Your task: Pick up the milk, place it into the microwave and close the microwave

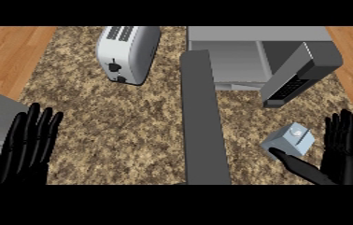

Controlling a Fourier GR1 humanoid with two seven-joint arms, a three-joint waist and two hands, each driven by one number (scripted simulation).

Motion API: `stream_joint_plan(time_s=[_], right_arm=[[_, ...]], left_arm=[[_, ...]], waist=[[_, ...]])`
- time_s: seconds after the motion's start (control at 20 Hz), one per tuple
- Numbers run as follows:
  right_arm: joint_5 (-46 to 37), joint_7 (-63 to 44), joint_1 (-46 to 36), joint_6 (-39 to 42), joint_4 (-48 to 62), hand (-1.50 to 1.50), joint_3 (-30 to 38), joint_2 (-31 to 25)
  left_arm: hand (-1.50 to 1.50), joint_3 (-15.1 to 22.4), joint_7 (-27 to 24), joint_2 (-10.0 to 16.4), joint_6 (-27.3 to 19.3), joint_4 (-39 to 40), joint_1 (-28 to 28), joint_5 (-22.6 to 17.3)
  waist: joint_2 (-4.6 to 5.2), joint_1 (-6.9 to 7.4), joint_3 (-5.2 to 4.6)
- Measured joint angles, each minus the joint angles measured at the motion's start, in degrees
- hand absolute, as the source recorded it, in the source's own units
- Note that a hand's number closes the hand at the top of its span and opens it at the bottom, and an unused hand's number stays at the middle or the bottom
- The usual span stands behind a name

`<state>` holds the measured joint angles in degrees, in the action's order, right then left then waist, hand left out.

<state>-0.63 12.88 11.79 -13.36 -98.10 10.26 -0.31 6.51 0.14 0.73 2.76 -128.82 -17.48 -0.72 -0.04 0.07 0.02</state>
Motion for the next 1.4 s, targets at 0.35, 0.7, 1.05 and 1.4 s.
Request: stream_joint_plan(time_s=[0.35,0.7,1.05,1.4], right_arm=[[2.96,9.82,-0.25,1.87,11.29,-1.50,3.20,-0.07],[7.27,18.47,-3.95,5.73,23.76,-1.50,6.40,-1.50],[8.62,27.82,-10.46,7.00,40.03,-1.50,9.35,-3.25],[8.02,36.96,-15.50,11.02,55.32,1.50,10.41,-6.92]], left_arm=[[-1.50,1.91,-0.33,-0.13,-0.40,-1.93,-2.61,0.98],[-1.50,3.30,-1.74,-0.22,-0.63,-2.00,-4.51,2.32],[-1.50,2.98,-1.14,0.25,-0.07,-3.36,-5.43,1.86],[-1.50,2.98,-0.02,0.10,-0.21,-4.25,-5.18,1.63]], waist=[[0.00,0.06,-0.01],[0.01,0.14,0.01],[0.04,0.25,0.01],[0.08,0.43,0.02]])
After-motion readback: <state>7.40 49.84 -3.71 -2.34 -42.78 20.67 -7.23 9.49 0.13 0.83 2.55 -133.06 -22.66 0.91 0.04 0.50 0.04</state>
